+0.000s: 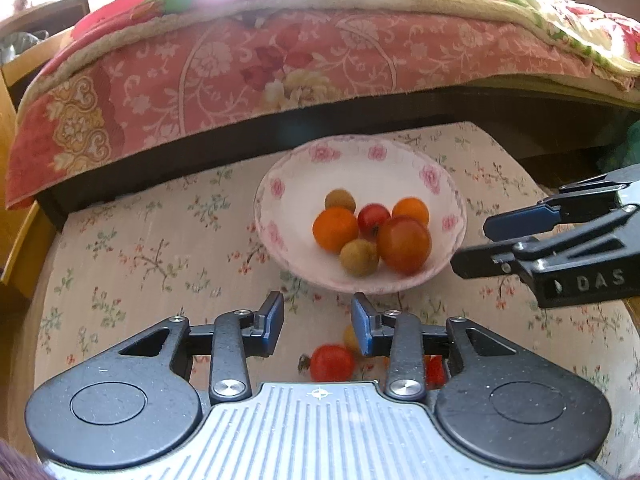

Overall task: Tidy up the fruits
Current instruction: 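Withdraw both tools from the plate toward the remaining fruits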

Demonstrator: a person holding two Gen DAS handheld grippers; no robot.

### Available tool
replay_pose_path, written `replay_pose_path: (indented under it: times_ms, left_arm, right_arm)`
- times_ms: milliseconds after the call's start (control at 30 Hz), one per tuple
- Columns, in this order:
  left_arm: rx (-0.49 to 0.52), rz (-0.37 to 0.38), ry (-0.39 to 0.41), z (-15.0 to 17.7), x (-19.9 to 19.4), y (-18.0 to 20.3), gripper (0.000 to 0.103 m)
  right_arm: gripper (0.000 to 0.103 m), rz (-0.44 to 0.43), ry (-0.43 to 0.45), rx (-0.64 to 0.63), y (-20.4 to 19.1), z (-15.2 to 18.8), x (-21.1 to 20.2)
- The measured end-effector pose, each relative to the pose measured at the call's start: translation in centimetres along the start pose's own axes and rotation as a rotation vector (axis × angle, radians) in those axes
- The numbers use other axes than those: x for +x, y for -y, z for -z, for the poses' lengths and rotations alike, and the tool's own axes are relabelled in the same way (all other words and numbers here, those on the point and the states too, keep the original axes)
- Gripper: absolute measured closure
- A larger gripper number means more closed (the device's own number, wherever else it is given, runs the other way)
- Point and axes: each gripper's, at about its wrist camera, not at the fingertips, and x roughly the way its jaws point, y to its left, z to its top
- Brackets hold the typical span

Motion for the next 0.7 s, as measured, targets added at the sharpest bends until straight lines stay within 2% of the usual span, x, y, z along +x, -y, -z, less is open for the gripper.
replay_pose_path:
  times_ms: [433,700]
  left_arm:
    - [0.050,0.055,-0.041,2.0,-0.6,0.2,0.053]
    - [0.087,0.061,-0.076,2.9,0.4,0.3,0.052]
  right_arm:
    - [0.054,-0.093,-0.111,-0.127,-3.1,3.6,0.4]
    - [0.054,-0.092,-0.156,-0.146,-3.6,4.4,2.2]
